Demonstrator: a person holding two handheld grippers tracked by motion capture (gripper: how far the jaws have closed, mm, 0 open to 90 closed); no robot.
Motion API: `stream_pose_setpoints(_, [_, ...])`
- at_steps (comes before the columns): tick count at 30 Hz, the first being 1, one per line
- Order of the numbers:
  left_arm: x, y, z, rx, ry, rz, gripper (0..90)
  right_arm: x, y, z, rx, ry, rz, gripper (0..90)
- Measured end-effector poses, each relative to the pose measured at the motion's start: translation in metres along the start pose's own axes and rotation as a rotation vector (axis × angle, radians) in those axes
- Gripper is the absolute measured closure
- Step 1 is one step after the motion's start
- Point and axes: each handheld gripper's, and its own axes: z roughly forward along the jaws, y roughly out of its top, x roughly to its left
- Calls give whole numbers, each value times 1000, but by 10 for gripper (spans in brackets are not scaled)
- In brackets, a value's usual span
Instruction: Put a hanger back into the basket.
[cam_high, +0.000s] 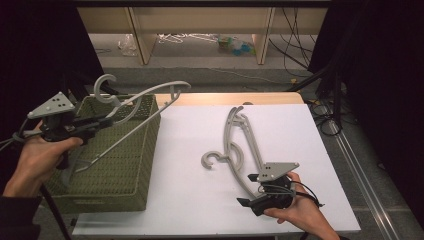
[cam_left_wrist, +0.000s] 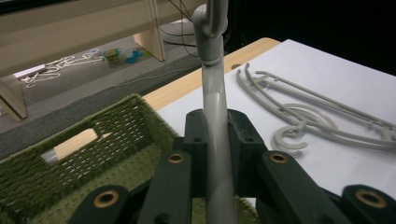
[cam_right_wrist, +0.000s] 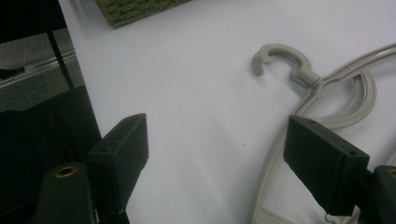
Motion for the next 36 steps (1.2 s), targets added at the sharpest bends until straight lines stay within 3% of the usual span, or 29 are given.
stream_pose_setpoints(4, [20,-12,4,7,29,-28,789,-2,-1,1,2,-3,6,221])
stream_pose_setpoints(13, [45,-27,7,8,51,-22,789,-3,-3,2,14,3,9,224])
stream_pose_setpoints(26, [64,-49,3,13,80,-42,788,-3,-4,3,23,8,3,226])
stream_pose_setpoints(29, [68,-56,0,10,92,-79,789,-3,-4,2,24,9,6,227])
stream_pose_setpoints(36, [73,-68,-1,28,100,-85,788,-3,-4,2,21,6,3,228])
